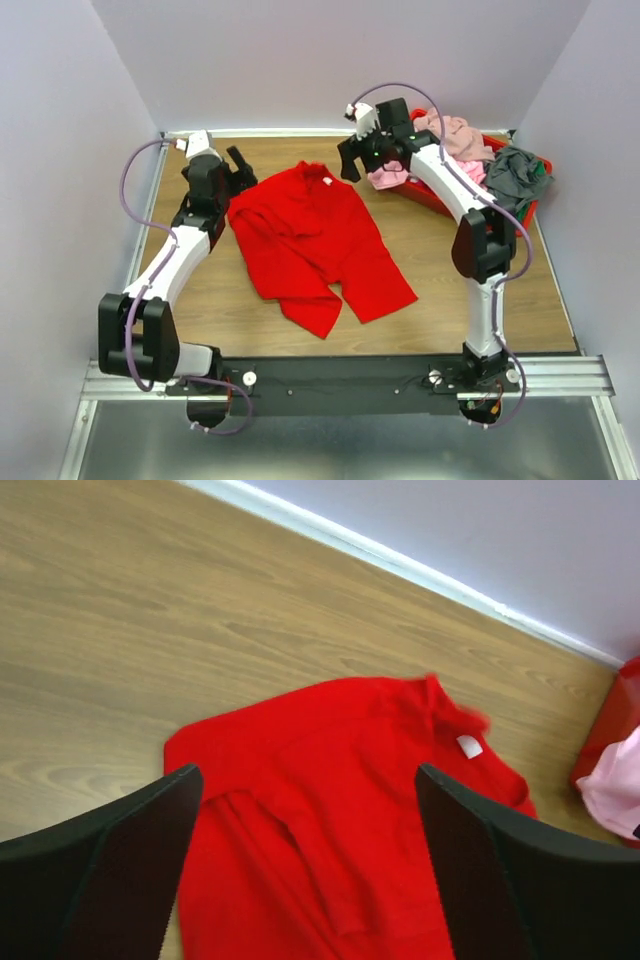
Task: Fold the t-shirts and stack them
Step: Flatten the tshirt out
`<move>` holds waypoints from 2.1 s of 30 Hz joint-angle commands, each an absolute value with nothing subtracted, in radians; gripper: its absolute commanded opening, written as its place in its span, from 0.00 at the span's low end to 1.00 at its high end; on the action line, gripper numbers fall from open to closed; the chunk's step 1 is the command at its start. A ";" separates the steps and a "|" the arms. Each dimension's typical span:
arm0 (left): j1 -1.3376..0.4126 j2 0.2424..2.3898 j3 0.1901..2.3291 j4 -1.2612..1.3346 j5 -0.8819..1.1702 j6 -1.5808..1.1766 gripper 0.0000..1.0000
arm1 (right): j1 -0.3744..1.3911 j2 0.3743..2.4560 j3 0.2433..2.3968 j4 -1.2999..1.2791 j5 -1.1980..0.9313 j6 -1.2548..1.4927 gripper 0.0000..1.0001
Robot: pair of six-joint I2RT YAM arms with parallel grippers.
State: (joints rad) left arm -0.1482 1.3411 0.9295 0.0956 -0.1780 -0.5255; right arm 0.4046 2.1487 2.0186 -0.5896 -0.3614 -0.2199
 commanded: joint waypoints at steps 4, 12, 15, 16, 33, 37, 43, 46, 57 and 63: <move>-0.146 1.201 1.019 0.100 -0.108 -0.384 0.99 | 0.417 1.860 1.758 -0.587 -0.578 -0.394 1.00; -0.198 1.158 0.951 0.002 0.241 -0.236 0.85 | 0.419 1.749 1.315 -0.595 -0.597 -0.440 0.93; -0.277 1.132 0.911 -0.058 0.229 -0.192 0.83 | 0.419 1.743 1.229 -0.594 -0.558 -0.463 0.90; -0.317 1.114 0.905 -0.066 0.203 -0.166 0.82 | 0.420 1.743 1.204 -0.588 -0.533 -0.472 0.90; -0.376 0.834 0.686 -0.006 0.025 -0.135 0.83 | 0.420 1.985 1.356 -0.532 -0.258 -0.331 0.77; -0.374 0.845 0.687 -0.006 0.035 -0.135 0.83 | 0.420 2.016 1.368 -0.534 -0.265 -0.322 0.69; -0.376 0.851 0.686 0.021 0.048 -0.132 0.82 | 0.420 2.005 1.332 -0.535 -0.275 -0.331 0.30; -0.376 0.850 0.684 0.026 0.073 -0.133 0.82 | 0.420 1.965 1.290 -0.537 -0.256 -0.347 0.12; -0.416 0.966 0.686 0.092 0.348 -0.124 0.75 | 0.419 1.574 0.904 -0.716 -0.091 -0.603 0.00; -0.555 1.112 0.758 0.092 0.413 -0.084 0.67 | 0.419 1.390 0.816 -0.747 -0.110 -0.609 0.67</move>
